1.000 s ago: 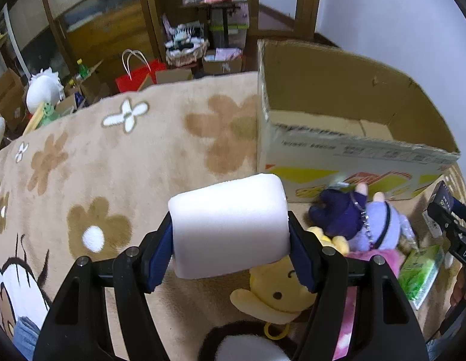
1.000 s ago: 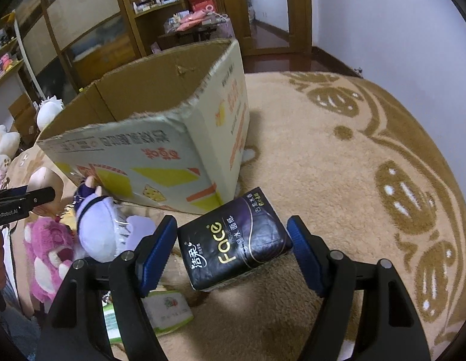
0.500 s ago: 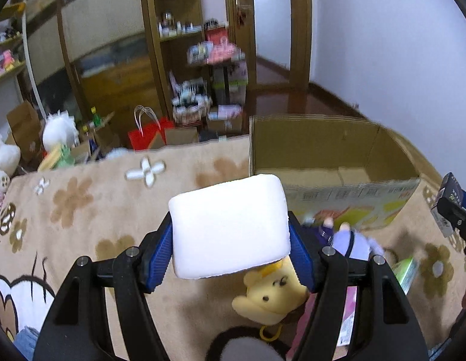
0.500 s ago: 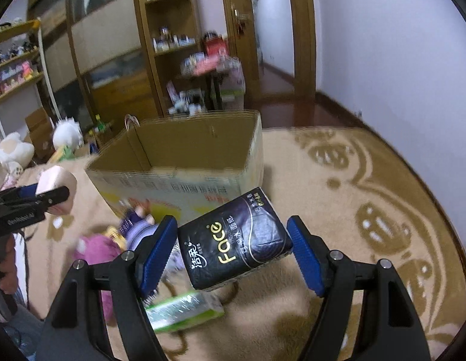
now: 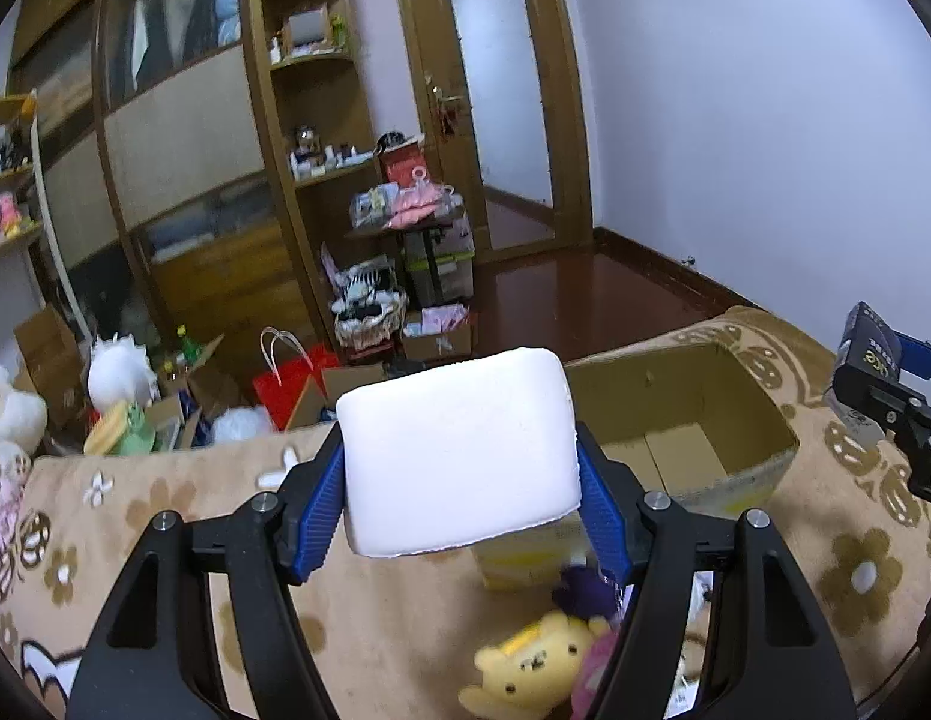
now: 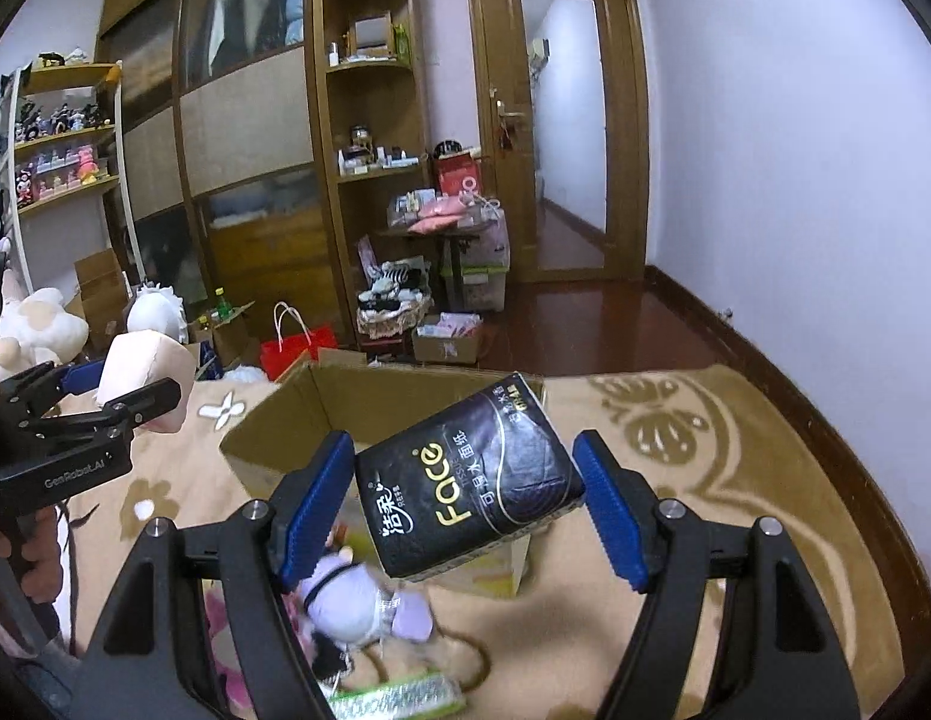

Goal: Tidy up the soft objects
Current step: 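Carry both items over the box and open both grippers to drop them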

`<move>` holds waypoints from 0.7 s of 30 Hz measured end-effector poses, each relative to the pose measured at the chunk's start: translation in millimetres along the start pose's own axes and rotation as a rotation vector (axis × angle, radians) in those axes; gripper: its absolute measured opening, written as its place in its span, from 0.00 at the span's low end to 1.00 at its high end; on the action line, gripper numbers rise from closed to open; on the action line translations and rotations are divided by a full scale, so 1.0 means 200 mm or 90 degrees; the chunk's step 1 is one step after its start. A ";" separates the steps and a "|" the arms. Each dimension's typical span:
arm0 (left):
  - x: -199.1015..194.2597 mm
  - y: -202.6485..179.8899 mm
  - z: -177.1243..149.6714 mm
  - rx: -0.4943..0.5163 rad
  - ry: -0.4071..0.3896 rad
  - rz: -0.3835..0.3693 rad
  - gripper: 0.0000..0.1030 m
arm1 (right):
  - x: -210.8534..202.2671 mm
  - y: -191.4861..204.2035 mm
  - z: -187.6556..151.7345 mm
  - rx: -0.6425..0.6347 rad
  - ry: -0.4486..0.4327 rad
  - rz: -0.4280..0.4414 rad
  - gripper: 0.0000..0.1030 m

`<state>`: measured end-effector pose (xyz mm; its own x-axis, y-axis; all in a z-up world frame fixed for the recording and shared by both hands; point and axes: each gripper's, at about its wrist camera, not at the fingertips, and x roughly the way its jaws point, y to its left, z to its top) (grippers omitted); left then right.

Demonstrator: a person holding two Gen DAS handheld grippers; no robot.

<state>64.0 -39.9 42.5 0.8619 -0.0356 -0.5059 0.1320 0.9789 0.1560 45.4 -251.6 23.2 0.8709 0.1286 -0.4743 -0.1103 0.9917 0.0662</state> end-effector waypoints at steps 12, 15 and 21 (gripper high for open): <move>0.18 -0.06 0.04 0.015 -0.004 -0.037 0.68 | 0.22 0.05 0.10 -0.026 -0.013 0.021 0.77; 0.25 -0.08 0.03 0.018 0.011 -0.048 0.68 | 0.28 0.05 0.08 -0.023 -0.002 0.027 0.77; 0.35 -0.10 -0.01 0.012 0.041 -0.076 0.71 | 0.35 0.03 0.03 -0.021 0.012 0.042 0.77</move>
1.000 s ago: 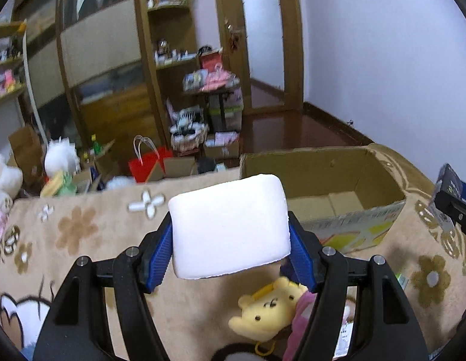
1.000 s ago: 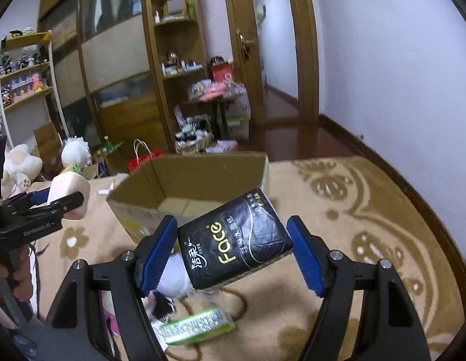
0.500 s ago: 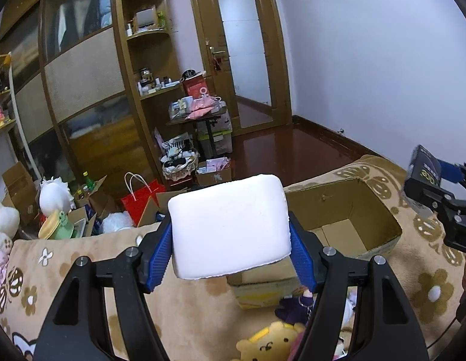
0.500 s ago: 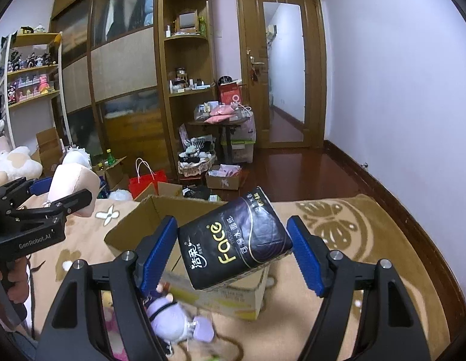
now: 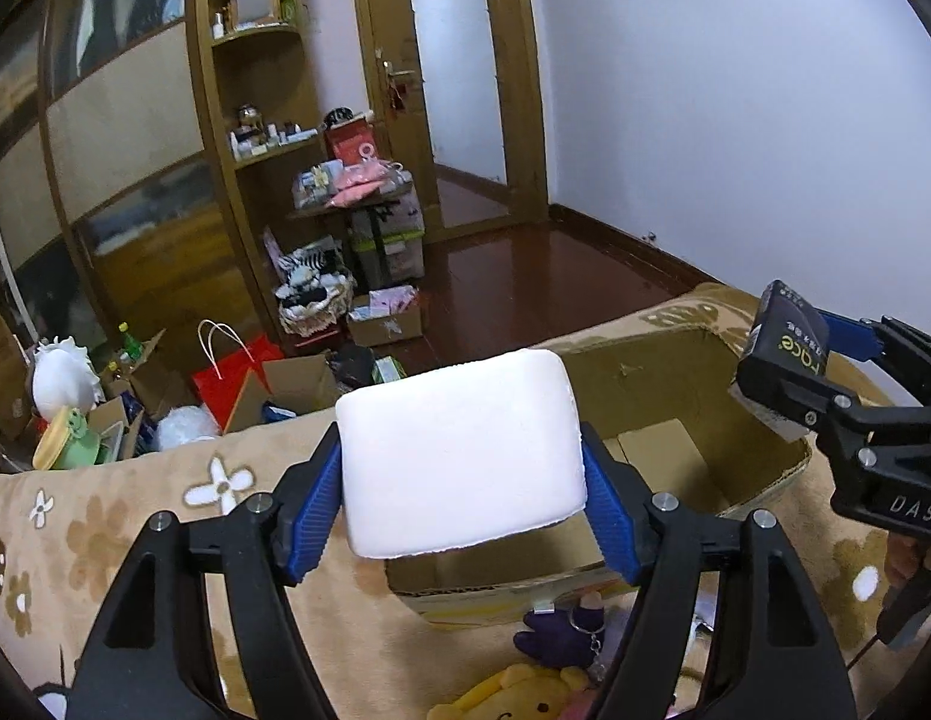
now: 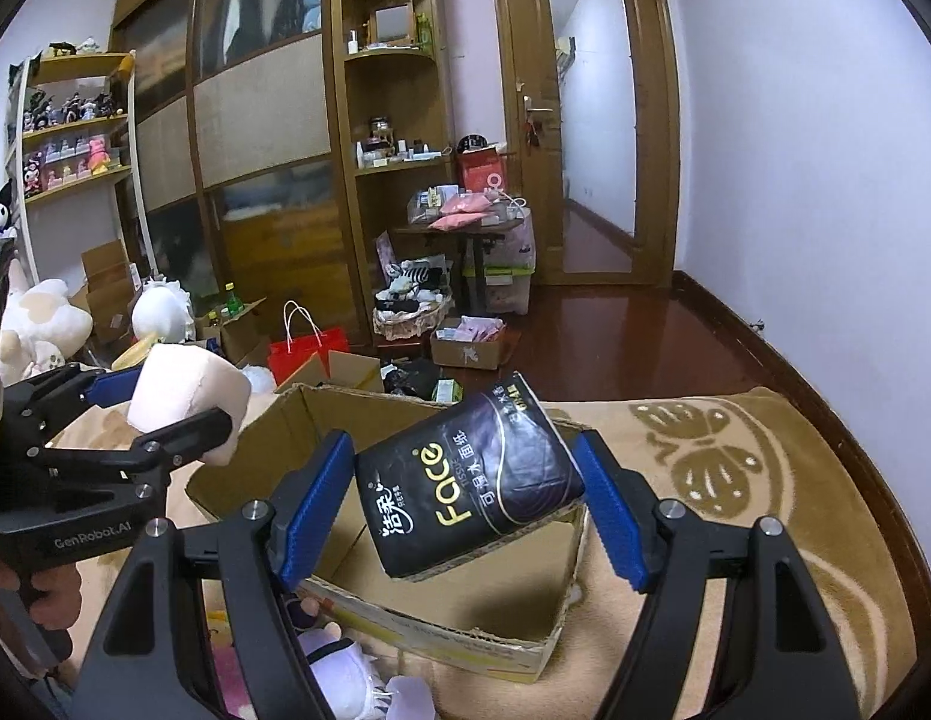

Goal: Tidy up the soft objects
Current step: 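Carry both items over the box and open both grippers to drop them, then move both tools back toward the remaining plush toys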

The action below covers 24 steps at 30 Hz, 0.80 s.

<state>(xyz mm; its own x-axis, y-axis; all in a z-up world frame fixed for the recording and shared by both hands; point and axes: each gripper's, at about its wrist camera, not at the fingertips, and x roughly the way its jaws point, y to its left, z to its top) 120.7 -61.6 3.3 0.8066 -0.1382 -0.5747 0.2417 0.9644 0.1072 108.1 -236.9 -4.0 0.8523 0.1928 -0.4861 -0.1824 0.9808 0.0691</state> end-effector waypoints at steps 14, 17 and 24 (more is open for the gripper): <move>0.08 0.02 -0.05 -0.003 0.024 0.023 0.94 | 0.06 -0.01 -0.08 -0.009 0.017 -0.001 0.90; 0.06 0.03 -0.06 -0.010 0.032 0.023 0.95 | 0.03 0.01 -0.07 -0.011 0.016 -0.005 0.99; -0.03 0.02 -0.08 -0.005 0.037 0.026 0.97 | -0.03 -0.01 -0.07 0.016 0.018 -0.010 1.00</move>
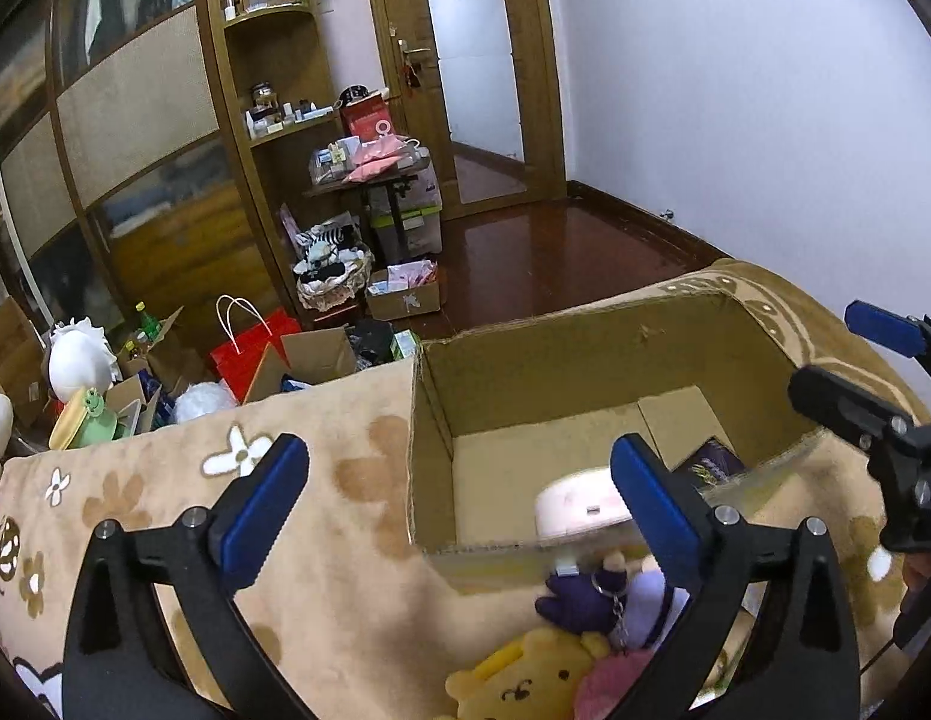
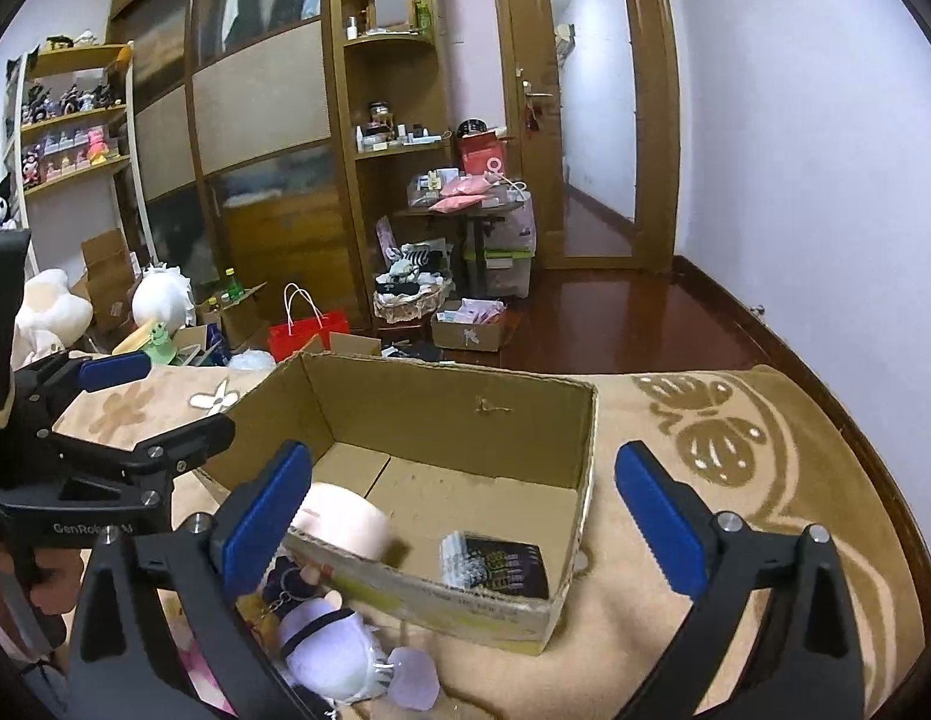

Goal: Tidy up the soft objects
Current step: 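Move both tools back toward the remaining plush toys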

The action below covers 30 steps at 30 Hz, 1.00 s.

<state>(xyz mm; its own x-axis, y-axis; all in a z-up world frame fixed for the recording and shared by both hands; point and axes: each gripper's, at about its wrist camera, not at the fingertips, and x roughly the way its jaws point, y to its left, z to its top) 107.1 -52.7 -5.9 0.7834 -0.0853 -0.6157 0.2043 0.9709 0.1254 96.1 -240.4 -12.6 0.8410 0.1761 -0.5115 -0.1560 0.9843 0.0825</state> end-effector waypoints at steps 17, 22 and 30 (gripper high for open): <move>-0.36 0.00 -0.15 -0.003 0.022 -0.001 0.97 | -0.34 0.03 -0.05 0.037 -0.007 -0.009 1.00; -0.43 0.02 -0.19 -0.022 0.038 -0.016 0.97 | -0.41 0.06 -0.10 0.034 0.003 -0.007 1.00; -0.48 0.00 -0.26 -0.021 0.056 -0.028 0.97 | -0.47 0.09 -0.18 0.045 0.030 -0.008 1.00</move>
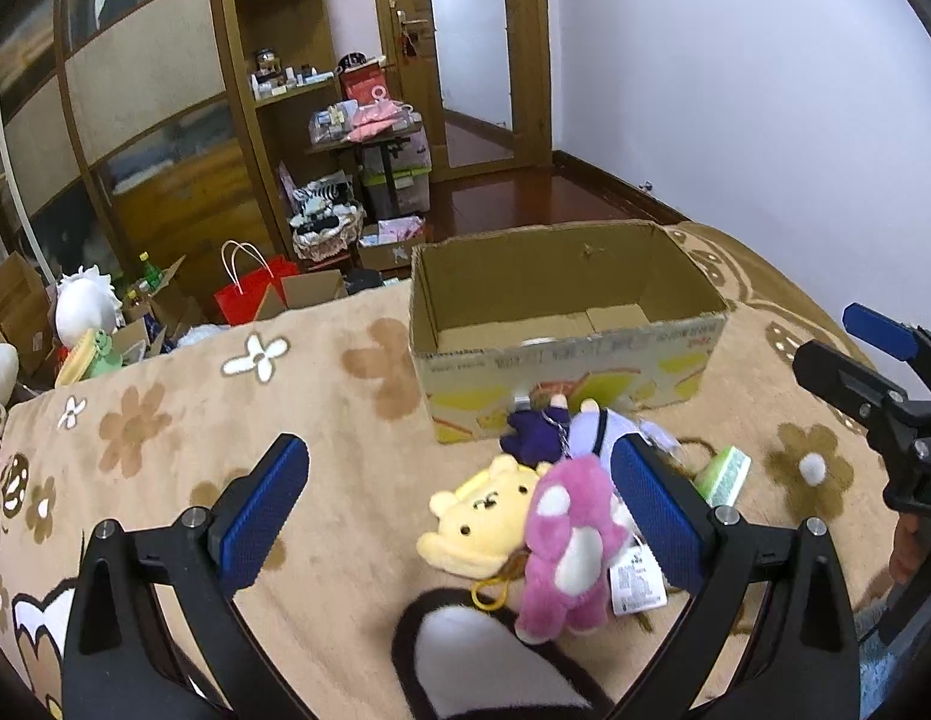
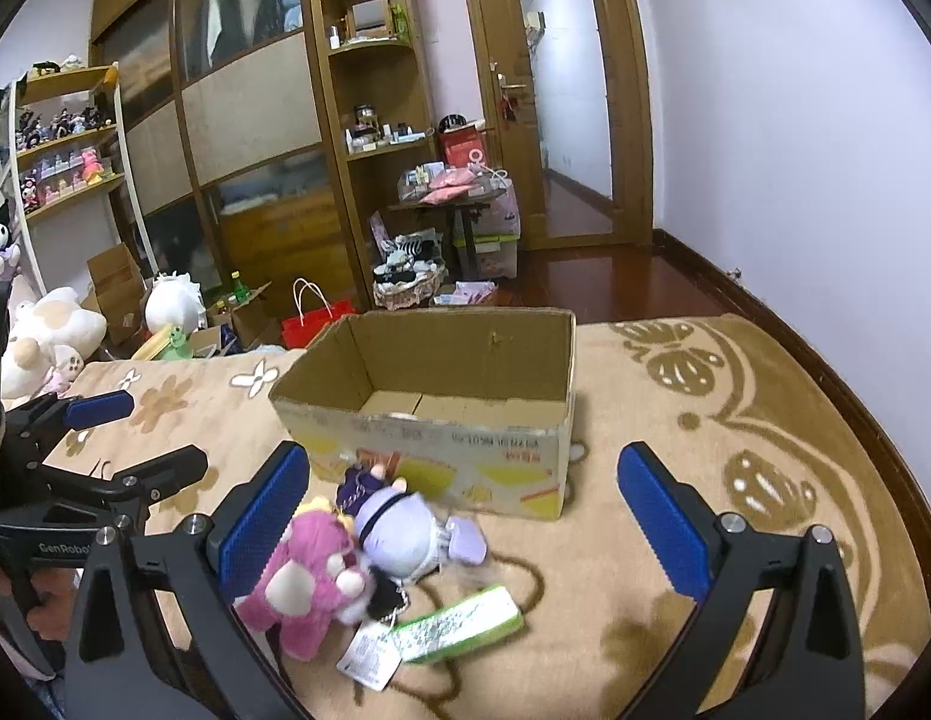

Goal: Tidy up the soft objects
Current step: 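Move both tools back toward the remaining plush toys, then grasp the pink bear plush with left gripper while right grasps green tissue pack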

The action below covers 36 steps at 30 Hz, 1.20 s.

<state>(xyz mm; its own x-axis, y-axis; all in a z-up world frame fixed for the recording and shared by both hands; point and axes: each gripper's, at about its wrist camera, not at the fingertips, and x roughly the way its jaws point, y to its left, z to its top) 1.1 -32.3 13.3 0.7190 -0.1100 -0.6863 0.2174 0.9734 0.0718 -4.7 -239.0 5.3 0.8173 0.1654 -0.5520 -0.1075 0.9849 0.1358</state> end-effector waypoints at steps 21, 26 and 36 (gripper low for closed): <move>0.29 -0.12 -0.10 0.018 0.110 -0.074 0.97 | 0.18 -0.07 -0.15 0.057 0.091 -0.020 1.00; 0.36 -0.16 -0.12 0.023 0.137 -0.080 0.97 | 0.26 -0.07 -0.19 0.068 0.123 -0.018 1.00; 0.45 -0.21 -0.16 0.035 0.169 -0.089 0.90 | 0.38 -0.11 -0.26 0.105 0.188 -0.013 1.00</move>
<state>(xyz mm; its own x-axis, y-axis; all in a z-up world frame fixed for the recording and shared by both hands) 36.4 -77.1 -74.9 0.4829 -0.1782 -0.8573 0.3427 0.9394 -0.0023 30.2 -246.1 -83.6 0.6163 0.1778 -0.7672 0.0191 0.9705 0.2403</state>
